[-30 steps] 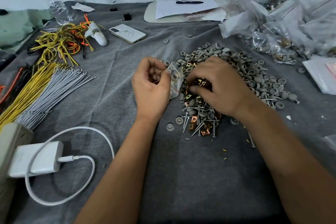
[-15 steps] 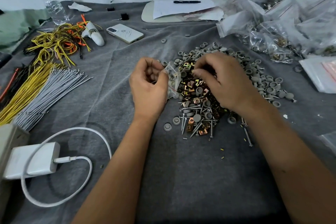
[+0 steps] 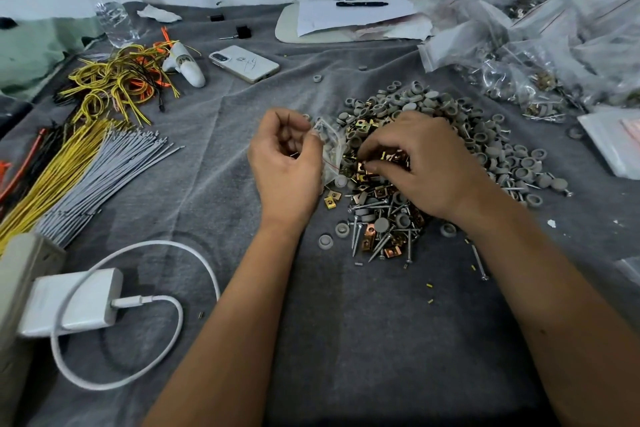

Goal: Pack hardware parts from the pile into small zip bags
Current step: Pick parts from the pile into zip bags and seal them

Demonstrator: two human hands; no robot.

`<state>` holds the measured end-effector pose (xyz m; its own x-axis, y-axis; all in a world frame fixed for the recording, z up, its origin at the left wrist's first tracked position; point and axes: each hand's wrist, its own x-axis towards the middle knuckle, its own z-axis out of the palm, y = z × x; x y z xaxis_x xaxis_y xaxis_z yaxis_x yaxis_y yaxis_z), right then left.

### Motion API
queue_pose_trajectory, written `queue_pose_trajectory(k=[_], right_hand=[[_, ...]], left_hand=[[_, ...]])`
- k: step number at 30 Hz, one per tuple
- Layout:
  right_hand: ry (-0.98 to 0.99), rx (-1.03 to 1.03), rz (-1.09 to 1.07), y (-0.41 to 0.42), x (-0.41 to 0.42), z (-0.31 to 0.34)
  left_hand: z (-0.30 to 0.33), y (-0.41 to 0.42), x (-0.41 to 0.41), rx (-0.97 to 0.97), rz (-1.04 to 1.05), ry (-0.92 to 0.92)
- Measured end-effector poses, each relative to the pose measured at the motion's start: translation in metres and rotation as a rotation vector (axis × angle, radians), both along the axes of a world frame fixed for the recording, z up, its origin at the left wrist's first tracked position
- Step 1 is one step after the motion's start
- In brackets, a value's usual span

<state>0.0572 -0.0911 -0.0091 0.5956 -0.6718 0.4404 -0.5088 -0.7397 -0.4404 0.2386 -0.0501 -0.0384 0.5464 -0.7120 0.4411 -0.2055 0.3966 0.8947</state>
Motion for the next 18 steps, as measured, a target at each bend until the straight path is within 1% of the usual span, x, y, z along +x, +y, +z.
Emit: queue_pose_trajectory(k=[5, 9, 10, 12, 15, 18], right_hand=[[0.212, -0.041, 0.045, 0.011, 0.014, 0.0], [0.475, -0.105, -0.051, 0.026, 0.038, -0.003], [0.489, -0.118, -0.055, 0.028, 0.043, -0.004], [0.457, -0.149, -0.027, 0.033, 0.049, -0.004], [0.417, -0.14, 0.001, 0.037, 0.049, -0.005], [0.318, -0.105, 0.019, 0.033, 0.042, -0.004]], left_hand=[[0.002, 0.0, 0.002, -0.015, 0.022, 0.039], [0.003, -0.001, 0.004, -0.016, 0.044, 0.074], [0.003, -0.001, 0.004, -0.013, 0.046, 0.077], [0.003, -0.001, 0.004, -0.008, 0.054, 0.073], [0.003, 0.0, 0.004, 0.0, 0.065, 0.068], [0.003, -0.001, 0.004, 0.002, 0.066, 0.079]])
